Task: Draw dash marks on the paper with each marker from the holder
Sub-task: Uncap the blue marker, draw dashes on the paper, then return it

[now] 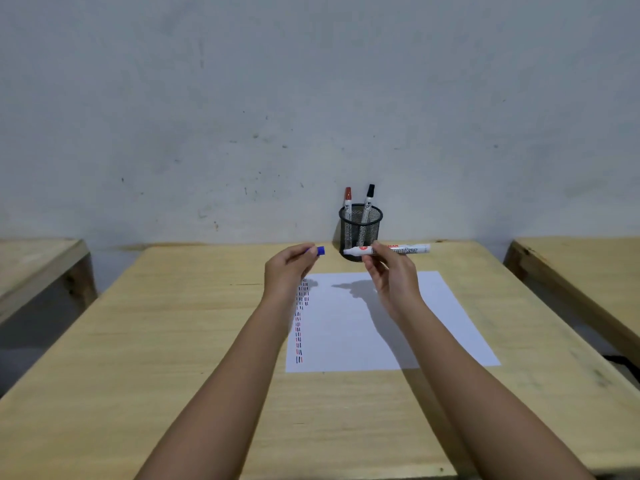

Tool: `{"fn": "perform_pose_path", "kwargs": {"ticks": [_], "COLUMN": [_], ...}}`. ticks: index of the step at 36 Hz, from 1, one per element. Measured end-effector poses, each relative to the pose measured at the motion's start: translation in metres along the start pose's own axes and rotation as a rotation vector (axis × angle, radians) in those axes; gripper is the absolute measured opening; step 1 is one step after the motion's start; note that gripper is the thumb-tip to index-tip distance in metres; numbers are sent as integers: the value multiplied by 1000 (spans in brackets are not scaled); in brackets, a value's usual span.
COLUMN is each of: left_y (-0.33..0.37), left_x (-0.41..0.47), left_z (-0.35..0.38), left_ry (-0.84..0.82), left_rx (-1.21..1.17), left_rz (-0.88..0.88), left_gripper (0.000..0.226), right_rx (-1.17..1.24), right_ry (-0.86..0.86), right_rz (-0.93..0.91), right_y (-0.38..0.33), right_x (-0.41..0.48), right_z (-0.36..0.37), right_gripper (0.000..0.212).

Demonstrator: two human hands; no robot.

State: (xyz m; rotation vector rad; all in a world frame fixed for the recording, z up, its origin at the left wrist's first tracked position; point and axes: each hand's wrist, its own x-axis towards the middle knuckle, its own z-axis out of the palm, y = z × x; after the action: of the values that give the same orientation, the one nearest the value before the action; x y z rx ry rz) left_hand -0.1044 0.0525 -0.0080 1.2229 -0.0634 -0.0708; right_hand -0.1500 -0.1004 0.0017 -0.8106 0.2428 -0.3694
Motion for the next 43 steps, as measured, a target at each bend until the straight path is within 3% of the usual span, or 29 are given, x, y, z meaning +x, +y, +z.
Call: {"fn": "perform_pose_path", "kwargs": {"ticks": [7, 15, 36, 43], "left_y": [-1, -3, -5, -1], "left_x": [-6, -12, -25, -15], "left_z": [20, 29, 32, 14], "left_ry": [-106, -183, -114, -131], "left_rx": [-183, -147, -12, -36], "left_rz": [-26, -29, 153, 90], "left_gripper": [10, 9, 7, 10], "right_rx": [16, -36, -20, -71], "right_ry": [-23, -76, -62, -181], "right_rz": [-32, -57, -166, -9], "right_y": [-2, -4, 14, 4], "right_x": [-3, -5, -17, -20], "right_z": [3, 2, 8, 0], "right_gripper": [13, 14, 13, 9]}}
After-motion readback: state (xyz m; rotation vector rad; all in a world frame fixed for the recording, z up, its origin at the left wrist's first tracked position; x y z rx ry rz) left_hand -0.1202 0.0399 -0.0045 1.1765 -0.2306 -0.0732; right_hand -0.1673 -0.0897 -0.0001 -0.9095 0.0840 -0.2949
